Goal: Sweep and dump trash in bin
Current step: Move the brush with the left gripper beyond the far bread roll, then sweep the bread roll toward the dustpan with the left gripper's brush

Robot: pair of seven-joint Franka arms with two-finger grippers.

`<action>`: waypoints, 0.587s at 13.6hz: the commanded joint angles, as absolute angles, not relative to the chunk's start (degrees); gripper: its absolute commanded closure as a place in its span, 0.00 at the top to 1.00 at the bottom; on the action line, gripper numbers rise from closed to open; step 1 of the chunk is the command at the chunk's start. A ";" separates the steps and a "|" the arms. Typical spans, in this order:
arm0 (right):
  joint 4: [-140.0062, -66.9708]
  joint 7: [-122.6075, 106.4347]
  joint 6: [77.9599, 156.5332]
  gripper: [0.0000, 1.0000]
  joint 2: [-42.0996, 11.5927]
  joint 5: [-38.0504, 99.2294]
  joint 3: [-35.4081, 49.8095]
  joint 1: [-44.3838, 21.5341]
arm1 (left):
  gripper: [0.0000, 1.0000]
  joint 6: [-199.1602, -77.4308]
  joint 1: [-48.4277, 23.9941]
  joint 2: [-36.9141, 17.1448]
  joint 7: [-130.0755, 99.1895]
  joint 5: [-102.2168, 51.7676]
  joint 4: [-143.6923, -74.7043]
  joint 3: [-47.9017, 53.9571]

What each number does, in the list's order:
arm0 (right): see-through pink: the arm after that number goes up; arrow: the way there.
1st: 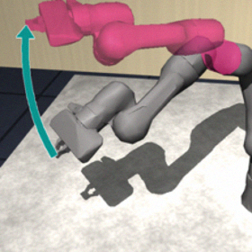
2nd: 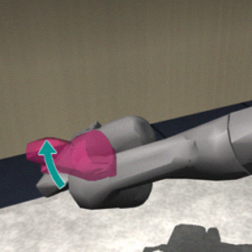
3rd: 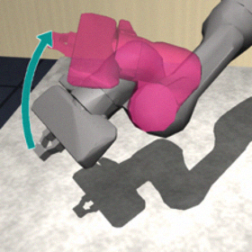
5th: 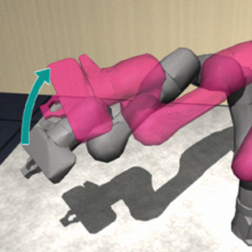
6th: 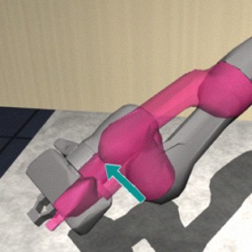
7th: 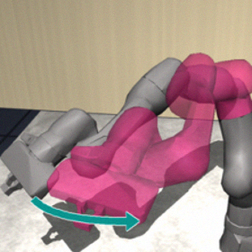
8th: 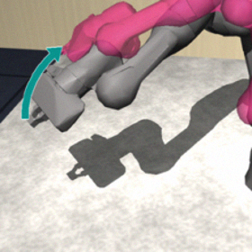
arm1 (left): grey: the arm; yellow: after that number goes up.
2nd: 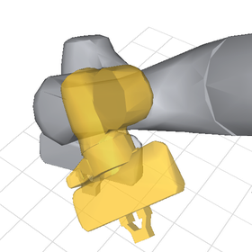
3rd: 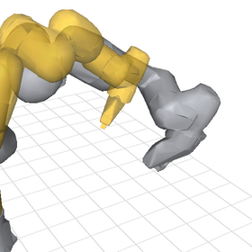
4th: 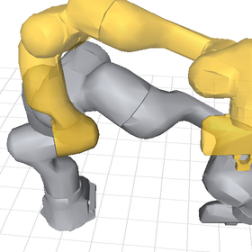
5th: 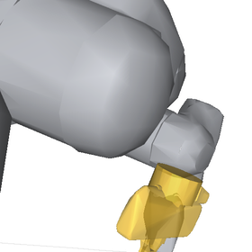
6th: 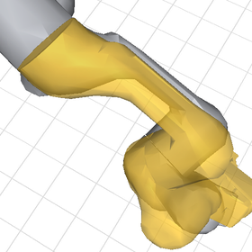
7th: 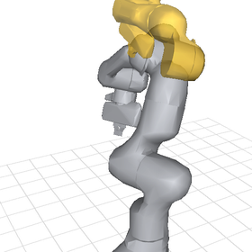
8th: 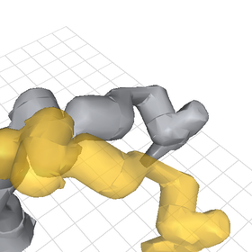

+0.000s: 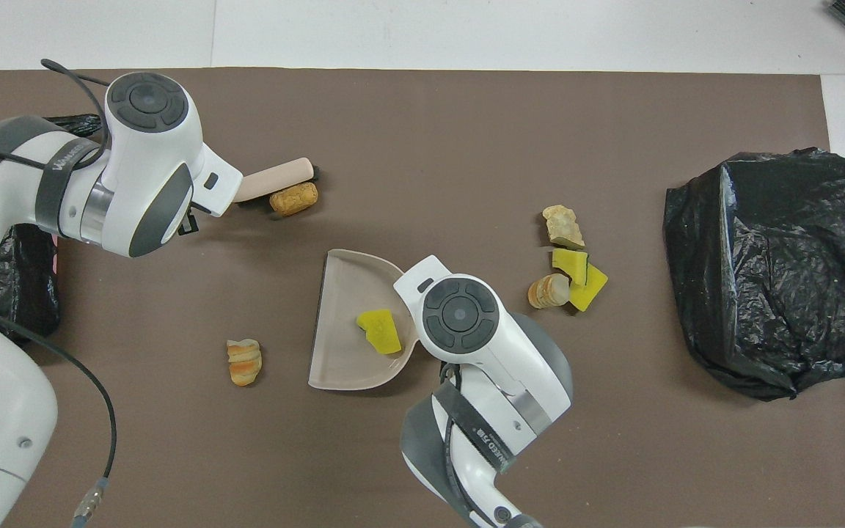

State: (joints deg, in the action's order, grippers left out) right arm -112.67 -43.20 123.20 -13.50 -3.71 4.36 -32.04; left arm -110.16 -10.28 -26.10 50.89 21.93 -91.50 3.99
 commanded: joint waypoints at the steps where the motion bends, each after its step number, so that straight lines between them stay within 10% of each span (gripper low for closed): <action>1: -113.20 -42.80 123.31 0.00 -13.89 -4.48 4.66 -31.38 | 0.00 -109.78 -10.11 -17.24 52.82 22.59 -103.07 3.69; 8: -113.20 -42.89 123.40 0.00 -13.89 -4.48 4.66 -31.38 | 0.00 -102.85 -12.21 -6.69 42.23 19.35 -114.78 3.78</action>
